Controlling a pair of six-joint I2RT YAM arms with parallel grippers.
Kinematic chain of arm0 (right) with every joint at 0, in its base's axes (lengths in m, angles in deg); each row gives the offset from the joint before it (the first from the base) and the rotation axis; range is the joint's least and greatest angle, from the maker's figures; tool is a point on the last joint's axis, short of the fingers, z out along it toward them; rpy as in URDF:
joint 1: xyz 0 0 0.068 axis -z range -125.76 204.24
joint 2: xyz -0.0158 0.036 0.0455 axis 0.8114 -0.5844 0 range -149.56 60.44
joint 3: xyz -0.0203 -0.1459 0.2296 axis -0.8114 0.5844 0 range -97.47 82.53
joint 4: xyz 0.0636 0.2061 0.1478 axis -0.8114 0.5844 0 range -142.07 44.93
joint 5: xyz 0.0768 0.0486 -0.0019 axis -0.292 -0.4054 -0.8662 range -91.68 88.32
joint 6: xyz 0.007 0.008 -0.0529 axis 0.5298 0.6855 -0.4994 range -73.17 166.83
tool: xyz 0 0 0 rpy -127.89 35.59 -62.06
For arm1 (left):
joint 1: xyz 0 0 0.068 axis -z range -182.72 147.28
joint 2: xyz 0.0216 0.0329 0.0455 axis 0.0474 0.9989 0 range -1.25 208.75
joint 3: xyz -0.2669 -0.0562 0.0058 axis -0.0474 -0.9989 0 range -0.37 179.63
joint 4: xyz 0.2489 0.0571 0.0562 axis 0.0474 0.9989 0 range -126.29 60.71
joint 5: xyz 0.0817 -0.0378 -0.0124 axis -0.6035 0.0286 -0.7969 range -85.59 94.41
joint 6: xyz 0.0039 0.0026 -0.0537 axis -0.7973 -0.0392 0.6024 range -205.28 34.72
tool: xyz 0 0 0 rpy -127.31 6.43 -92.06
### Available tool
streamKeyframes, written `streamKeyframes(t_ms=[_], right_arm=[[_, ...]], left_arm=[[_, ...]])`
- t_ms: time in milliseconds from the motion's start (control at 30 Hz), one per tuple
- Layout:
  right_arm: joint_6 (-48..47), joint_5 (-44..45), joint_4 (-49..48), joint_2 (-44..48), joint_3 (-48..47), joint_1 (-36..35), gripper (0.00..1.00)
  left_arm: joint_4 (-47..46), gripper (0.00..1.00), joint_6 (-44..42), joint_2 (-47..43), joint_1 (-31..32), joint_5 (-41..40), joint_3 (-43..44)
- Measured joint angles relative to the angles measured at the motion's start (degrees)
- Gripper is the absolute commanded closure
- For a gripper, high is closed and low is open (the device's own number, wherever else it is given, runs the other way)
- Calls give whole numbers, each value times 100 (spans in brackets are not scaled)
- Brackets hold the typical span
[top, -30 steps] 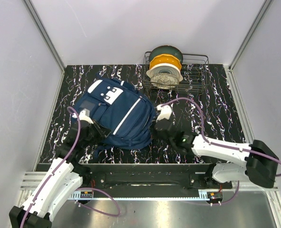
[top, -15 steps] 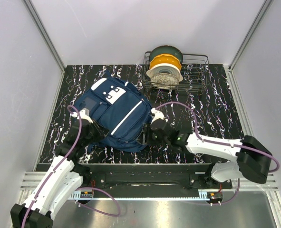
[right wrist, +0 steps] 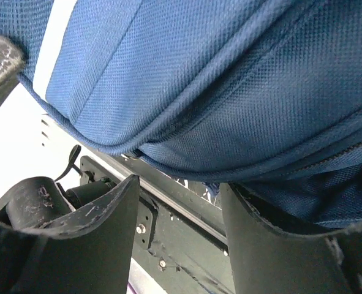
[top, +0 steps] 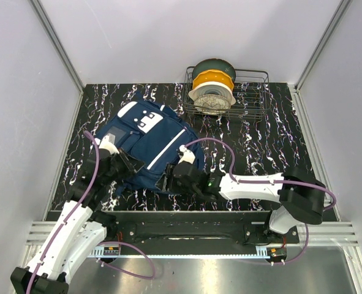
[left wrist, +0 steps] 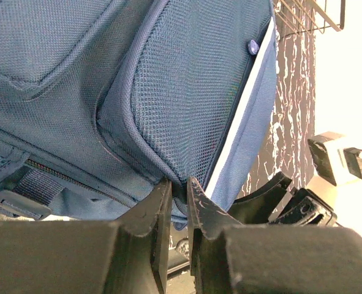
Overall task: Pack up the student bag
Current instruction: Zip the student bag at the center of the board.
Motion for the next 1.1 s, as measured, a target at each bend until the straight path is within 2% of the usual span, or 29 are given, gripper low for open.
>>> streamKeyframes(t_ms=[67,100,200,267,333,467,600,633,733,767,867,1100], right_arm=[[46,109,79,-96,-120,9,49],[83,122,96,-138,-168,22,58],[136,118,162,-223,-221,70,76],[157,94,262,-262,-225,83,77],[142,87,317,-273,-232,83,66],[39,118,516,-275,-299,83,59],[-50,249,643,-330,-361,70,59],[-79,291,645,-380,-387,57,66],[-138,424,625,-595,-481,7,75],[-153,481,614,-675,-518,-11,87],[-251,581,610,-787,-544,-52,100],[-804,769,557,-627,-474,-83,100]], left_arm=[[59,100,-20,-2,0,7,20],[98,100,-22,-7,0,7,20],[103,100,-26,-31,-2,0,20],[105,100,-26,-35,-7,-2,20],[105,100,-26,-35,-7,0,20],[105,100,-26,-33,-7,0,20],[105,100,-26,-13,-7,2,22],[105,100,-26,-7,-7,2,22],[118,100,-26,13,-4,4,22],[140,100,-26,20,-7,4,22],[186,100,-26,20,-4,2,22],[184,100,-79,20,-7,-20,28]])
